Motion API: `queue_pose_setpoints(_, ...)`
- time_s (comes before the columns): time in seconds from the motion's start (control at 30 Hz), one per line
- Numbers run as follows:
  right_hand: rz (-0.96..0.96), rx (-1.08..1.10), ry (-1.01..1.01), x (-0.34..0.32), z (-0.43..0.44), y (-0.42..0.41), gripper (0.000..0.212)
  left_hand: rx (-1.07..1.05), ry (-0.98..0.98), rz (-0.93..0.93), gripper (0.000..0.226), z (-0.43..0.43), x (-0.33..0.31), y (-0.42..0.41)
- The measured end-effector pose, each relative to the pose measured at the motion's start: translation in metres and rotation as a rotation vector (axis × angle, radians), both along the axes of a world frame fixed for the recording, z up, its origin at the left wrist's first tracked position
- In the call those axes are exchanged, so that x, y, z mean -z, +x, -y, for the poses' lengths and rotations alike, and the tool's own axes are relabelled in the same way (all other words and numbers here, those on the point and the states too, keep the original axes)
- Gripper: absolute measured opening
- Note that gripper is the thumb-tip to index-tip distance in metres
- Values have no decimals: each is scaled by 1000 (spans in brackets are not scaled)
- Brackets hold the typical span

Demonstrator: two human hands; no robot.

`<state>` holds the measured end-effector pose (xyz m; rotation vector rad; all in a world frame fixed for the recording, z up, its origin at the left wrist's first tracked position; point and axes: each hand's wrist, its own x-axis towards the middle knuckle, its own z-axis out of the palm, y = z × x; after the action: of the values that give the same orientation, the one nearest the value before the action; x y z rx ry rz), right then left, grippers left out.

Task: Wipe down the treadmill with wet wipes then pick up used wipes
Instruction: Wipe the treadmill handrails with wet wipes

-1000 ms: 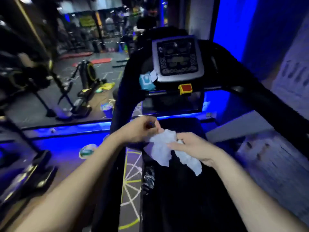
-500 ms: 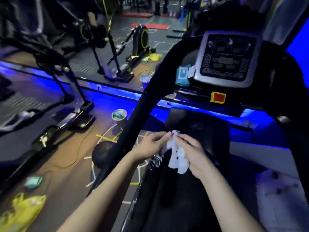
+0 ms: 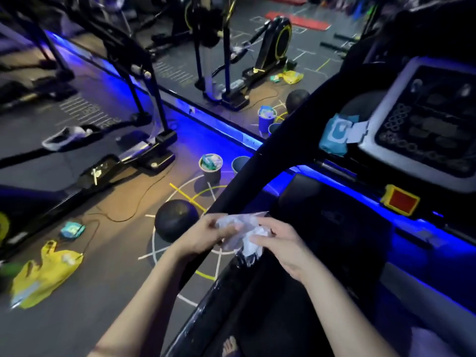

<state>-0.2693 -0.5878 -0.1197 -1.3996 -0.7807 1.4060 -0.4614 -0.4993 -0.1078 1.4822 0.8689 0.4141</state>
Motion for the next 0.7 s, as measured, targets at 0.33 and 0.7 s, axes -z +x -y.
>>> queue_pose_setpoints(0.33,66,199,-79,33,-82,86,14,-489,38,17,17,-70,-10,54)
queue_pose_setpoints(0.7,455,-294,25,89,-154,191,48,-1060,141,-529,30,-69,36,128)
